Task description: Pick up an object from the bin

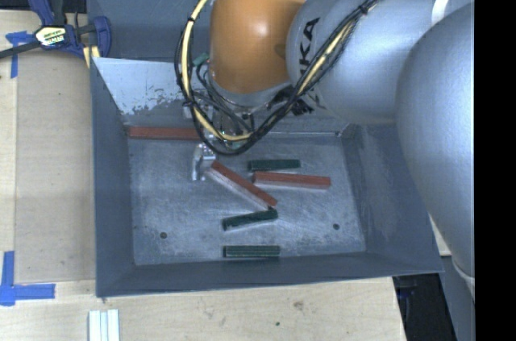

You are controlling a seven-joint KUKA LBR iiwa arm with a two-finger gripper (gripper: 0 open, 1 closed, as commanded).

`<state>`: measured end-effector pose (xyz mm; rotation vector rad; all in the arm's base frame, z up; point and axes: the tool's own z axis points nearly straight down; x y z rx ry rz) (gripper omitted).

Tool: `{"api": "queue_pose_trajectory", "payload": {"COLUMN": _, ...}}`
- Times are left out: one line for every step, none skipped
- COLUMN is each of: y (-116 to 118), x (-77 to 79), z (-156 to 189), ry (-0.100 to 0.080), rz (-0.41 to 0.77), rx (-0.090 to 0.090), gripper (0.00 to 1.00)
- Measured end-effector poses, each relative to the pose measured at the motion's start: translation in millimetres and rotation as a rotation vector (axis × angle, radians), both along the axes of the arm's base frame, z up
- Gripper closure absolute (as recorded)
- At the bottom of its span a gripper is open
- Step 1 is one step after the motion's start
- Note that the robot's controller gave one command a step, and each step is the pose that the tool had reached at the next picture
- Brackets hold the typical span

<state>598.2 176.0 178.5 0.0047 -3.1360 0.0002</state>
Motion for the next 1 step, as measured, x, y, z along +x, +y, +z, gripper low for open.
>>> {"api": "queue_pose_trajectory", "payload": {"y": -0.8, "x": 2.0, "z": 5.0, "ry": -0.008, "rz": -0.003, "rx": 0.002, "gripper": 0.0}}
